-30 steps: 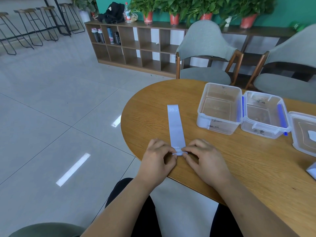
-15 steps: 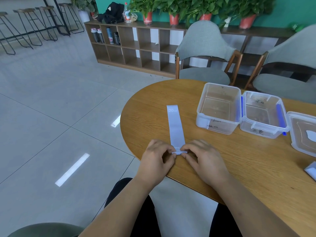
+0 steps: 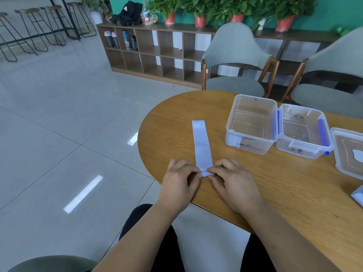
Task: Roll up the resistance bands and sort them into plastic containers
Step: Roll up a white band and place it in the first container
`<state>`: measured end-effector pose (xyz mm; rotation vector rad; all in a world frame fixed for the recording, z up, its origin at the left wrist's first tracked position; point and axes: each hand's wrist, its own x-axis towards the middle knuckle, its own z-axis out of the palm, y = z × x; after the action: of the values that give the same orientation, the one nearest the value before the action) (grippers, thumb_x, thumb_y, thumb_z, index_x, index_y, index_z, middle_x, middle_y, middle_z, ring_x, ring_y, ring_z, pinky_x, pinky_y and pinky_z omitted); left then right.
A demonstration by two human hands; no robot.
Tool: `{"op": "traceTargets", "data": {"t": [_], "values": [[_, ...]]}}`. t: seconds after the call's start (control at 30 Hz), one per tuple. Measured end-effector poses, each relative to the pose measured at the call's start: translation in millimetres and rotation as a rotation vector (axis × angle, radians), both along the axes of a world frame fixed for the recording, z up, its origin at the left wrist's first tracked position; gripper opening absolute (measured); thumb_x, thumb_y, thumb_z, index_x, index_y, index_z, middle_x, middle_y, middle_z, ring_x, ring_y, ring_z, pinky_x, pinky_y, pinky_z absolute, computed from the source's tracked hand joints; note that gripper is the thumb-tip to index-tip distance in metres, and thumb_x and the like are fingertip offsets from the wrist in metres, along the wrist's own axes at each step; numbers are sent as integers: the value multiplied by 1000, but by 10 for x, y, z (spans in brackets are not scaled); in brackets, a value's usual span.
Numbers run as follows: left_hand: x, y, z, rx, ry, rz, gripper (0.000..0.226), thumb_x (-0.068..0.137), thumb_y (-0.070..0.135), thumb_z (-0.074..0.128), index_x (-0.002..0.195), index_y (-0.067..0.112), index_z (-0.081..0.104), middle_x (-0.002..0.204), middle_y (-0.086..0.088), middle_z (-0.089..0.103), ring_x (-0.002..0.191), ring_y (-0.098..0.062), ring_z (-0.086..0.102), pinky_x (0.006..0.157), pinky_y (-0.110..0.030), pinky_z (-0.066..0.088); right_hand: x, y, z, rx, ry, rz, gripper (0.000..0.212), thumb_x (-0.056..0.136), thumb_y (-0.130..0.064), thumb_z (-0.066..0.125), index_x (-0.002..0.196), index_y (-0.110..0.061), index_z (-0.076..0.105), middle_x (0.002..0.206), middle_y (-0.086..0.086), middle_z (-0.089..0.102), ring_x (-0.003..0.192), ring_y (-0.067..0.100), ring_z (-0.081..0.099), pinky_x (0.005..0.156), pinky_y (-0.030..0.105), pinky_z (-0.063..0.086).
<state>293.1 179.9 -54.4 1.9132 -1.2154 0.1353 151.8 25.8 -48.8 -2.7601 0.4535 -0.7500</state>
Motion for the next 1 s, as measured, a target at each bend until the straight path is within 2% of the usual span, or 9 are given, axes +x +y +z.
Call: {"op": "traceTargets", "data": {"t": [0.33, 0.43, 0.63, 0.87, 1.0], "values": [[5, 20, -4, 11, 0, -10, 15, 92, 17, 76, 107, 22, 76, 100, 16, 68, 106, -11, 56, 89, -23, 48, -7, 12, 10, 13, 11, -19, 20, 99, -33, 67, 118, -28, 73, 105, -12, 63, 98, 13, 61, 81, 34, 53], [1, 25, -2, 8, 18, 2, 13, 92, 16, 77, 103, 22, 73, 99, 17, 67, 105, -10, 56, 87, -22, 48, -2, 14, 28, 50, 20, -22, 16, 98, -33, 68, 114, -30, 69, 104, -14, 63, 97, 12, 60, 81, 34, 52], [-3, 3, 3, 10, 8, 31, 8, 92, 21, 77, 100, 23, 76, 99, 16, 68, 105, -11, 55, 89, -17, 45, 10, 13, 15, 16, 14, -50, 16, 97, -35, 69, 110, -27, 75, 104, -13, 60, 96, 12, 59, 78, 33, 53], [27, -9, 16, 58, 56, 35, 15, 89, 21, 79, 104, 24, 79, 102, 17, 70, 108, -9, 56, 91, -11, 42, 24, 5, 23, 43, 20, -73, 18, 96, -31, 72, 114, -27, 76, 107, -14, 65, 100, 10, 62, 80, 32, 55], [39, 0, 54, 64, 92, 23, 20, 91, 17, 78, 108, 26, 77, 100, 20, 70, 107, -6, 56, 90, -11, 43, 45, 16, 85, 72, 25, -95, 12, 95, -33, 71, 107, -31, 71, 99, -17, 64, 91, 7, 60, 73, 25, 47]]}}
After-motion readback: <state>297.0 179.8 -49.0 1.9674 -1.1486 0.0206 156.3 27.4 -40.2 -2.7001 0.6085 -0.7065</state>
